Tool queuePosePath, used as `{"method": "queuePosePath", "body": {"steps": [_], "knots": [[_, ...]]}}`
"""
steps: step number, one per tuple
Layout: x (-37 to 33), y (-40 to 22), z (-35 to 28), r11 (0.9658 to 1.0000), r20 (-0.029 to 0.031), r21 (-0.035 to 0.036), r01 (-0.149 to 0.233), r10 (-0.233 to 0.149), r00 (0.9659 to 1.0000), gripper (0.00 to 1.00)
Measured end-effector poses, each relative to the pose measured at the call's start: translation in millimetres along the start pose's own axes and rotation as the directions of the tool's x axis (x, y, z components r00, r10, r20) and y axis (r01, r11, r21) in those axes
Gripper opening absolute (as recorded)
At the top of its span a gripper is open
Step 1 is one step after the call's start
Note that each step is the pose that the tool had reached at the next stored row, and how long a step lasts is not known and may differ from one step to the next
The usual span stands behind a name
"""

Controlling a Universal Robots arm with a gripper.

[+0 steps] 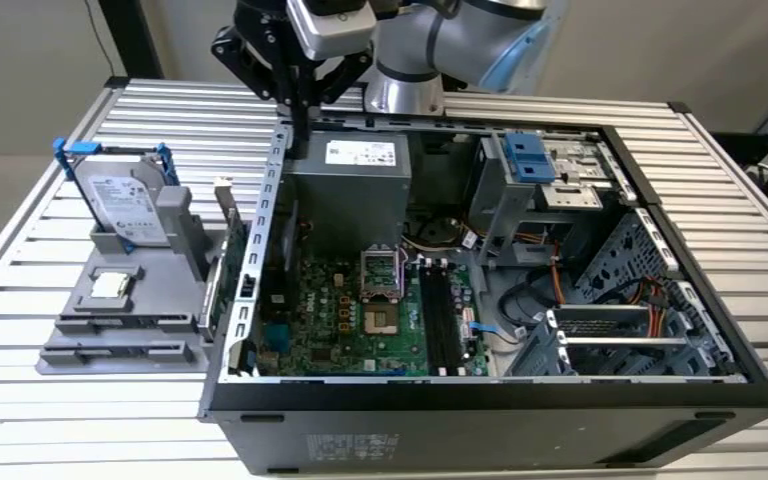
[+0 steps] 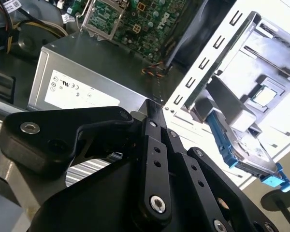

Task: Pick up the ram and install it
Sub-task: 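Reach for the ram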

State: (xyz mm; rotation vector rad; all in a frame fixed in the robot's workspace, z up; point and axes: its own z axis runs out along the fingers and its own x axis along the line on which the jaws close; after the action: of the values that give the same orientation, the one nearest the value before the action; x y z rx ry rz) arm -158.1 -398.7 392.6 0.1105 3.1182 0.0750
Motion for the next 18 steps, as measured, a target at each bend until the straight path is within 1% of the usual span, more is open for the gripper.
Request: {"method": "queuePosePath", "body": {"steps": [10, 18], "knots": [[6.2, -0.5, -0.2, 1.0000, 0.0000, 0.0001, 0.000, 0.000, 1.0000, 0.00], [15.6, -1.1, -0.3, 1.0000, 0.0000, 0.0000, 0.000, 0.000, 1.0000, 0.00]]}}
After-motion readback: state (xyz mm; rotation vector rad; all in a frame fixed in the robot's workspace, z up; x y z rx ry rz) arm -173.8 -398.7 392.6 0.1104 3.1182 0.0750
